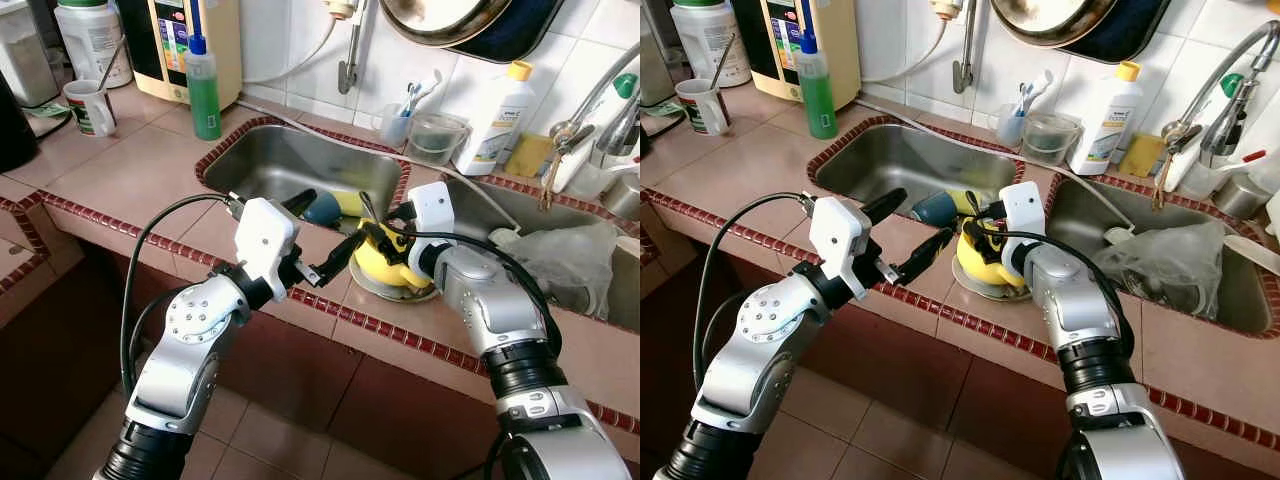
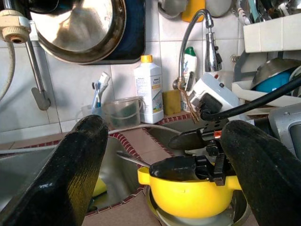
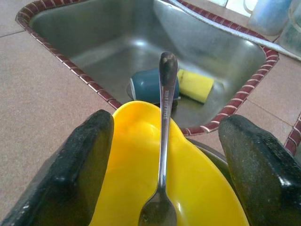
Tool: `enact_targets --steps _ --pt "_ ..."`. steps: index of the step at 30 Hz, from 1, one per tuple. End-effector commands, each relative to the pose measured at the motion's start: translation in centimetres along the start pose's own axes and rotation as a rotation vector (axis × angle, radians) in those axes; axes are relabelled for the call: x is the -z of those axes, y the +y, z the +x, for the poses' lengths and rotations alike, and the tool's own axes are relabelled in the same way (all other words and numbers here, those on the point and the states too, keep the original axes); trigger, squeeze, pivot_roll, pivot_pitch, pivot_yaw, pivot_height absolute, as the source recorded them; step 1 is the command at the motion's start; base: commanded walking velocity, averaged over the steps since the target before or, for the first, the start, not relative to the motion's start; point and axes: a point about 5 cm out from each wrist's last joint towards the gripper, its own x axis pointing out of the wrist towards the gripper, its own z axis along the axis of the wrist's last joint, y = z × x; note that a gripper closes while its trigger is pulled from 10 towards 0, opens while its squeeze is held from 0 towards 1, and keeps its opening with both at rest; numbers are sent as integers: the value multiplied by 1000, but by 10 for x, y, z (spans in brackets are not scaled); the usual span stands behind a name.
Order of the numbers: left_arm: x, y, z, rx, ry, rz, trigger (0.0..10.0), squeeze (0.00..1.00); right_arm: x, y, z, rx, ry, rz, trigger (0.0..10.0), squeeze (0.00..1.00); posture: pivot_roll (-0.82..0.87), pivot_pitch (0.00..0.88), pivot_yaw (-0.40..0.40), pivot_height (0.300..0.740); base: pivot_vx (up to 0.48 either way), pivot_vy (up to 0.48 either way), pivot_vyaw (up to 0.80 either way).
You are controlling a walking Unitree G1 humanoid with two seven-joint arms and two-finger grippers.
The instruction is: Kitchen organization
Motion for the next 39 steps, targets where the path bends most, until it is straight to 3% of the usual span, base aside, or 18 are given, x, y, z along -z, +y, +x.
enact_targets --steps 1,8,9,10,11,27,34,39 --pt "-7 1 3 1 -22 7 10000 0 11 -10 -4 51 52 21 10000 0 57 13 -89 740 0 0 0" --pt "-7 1 2 1 -20 10 10000 0 13 -11 -5 61 40 24 10000 0 59 16 -86 740 0 0 0" --pt "-7 1 2 1 -19 9 10000 0 13 -10 -6 61 40 36 9294 0 60 19 -83 740 0 0 0" --pt "-7 1 2 1 -18 8 10000 0 13 -10 -6 62 42 44 9294 0 60 19 -83 740 0 0 0" --pt "-7 1 1 1 -17 8 10000 0 11 -9 -6 57 19 42 9961 0 60 21 -83 740 0 0 0" --pt "-6 0 1 -3 -10 -1 10000 0 -14 -11 -12 93 -174 60 10000 0 56 29 -81 740 0 0 0" --pt "-6 0 1 -7 -8 1 10000 0 -12 -9 -14 98 -169 45 10000 0 60 31 -85 740 0 0 0" --pt "-6 0 0 -12 -8 -1 10000 0 -2 -15 -20 131 -70 97 10000 0 57 29 -85 740 0 0 0"
